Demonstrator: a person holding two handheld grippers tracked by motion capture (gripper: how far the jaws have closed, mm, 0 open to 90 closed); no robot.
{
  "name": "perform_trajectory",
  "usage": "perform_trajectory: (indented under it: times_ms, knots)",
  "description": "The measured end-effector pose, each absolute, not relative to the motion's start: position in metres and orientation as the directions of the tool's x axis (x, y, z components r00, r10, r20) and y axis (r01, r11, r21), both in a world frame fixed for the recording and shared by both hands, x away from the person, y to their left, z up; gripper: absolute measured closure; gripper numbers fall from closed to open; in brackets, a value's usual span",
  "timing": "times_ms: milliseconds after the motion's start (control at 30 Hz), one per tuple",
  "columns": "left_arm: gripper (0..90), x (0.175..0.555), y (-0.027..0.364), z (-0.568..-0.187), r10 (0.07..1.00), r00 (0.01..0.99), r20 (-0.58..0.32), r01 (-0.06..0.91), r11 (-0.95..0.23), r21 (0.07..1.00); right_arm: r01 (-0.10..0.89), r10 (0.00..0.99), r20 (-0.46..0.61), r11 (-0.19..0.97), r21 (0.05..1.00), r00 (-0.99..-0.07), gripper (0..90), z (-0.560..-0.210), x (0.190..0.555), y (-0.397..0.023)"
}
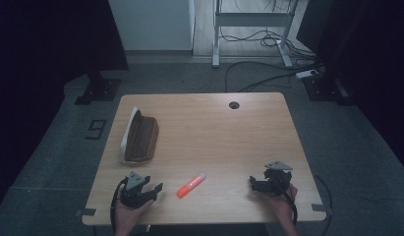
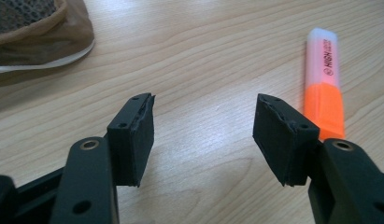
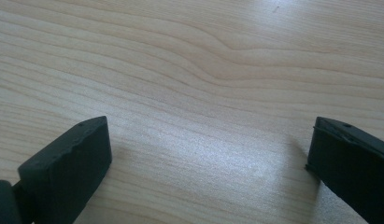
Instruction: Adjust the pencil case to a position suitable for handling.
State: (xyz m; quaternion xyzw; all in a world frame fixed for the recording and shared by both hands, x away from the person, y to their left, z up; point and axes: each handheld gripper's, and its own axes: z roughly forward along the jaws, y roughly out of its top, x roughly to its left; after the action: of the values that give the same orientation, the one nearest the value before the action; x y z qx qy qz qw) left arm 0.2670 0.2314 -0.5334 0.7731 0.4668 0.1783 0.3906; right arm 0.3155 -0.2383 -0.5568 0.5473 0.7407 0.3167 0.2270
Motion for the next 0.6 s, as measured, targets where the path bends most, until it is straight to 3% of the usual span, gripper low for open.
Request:
perform_trajectory:
  times_ms: [600]
  knots:
    - [38.5, 0.2667, 0.2388, -0.5294, 0.871, 0.483, -0.087, 0.565, -0.235, 0.791, 0.663, 0.953, 0.01, 0.202, 0.721, -0.302, 1.4, -0.5565, 0.3156, -0.2373]
